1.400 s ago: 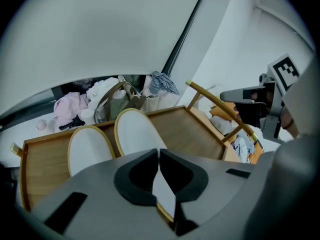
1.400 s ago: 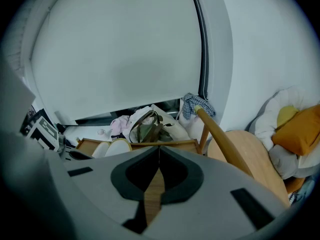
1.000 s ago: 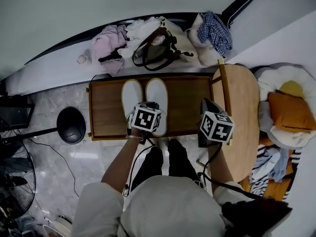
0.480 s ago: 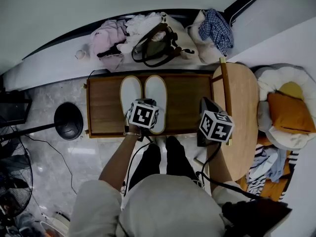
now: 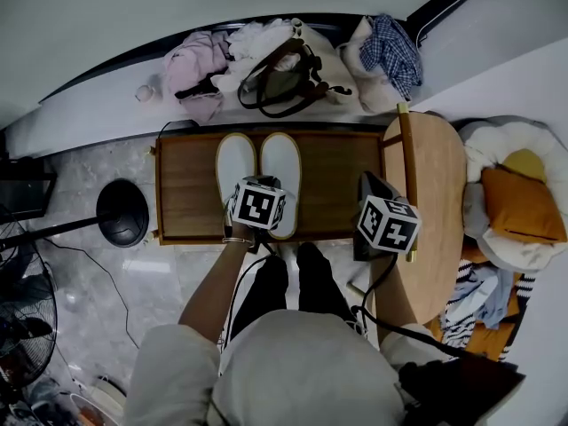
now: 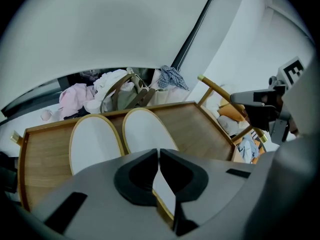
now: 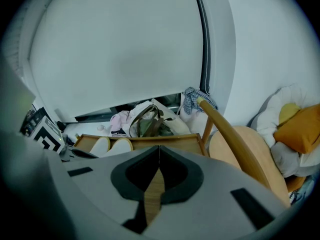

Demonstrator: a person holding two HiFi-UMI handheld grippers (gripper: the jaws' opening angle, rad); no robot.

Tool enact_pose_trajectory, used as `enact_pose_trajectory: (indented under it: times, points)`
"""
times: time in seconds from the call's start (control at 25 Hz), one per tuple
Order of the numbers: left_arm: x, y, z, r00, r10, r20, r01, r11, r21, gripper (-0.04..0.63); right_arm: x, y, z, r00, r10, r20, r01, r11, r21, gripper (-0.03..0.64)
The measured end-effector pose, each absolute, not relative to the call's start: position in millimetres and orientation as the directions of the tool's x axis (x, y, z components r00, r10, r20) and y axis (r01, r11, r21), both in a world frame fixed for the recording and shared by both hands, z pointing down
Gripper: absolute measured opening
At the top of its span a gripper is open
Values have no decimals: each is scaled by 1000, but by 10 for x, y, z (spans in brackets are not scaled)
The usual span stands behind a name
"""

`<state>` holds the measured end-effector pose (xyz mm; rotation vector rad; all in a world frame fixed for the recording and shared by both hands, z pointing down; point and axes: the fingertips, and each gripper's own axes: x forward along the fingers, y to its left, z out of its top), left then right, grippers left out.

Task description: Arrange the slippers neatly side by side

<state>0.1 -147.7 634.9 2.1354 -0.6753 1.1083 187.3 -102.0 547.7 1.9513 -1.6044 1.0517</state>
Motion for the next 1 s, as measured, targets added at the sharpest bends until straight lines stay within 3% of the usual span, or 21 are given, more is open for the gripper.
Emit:
enact_pose_trajectory:
  times: [1.0]
  points:
    - [-98, -1470, 6427, 493, -197, 848, -750, -590, 298, 29, 1934, -955, 5494, 59, -641, 765, -955, -259, -143, 34]
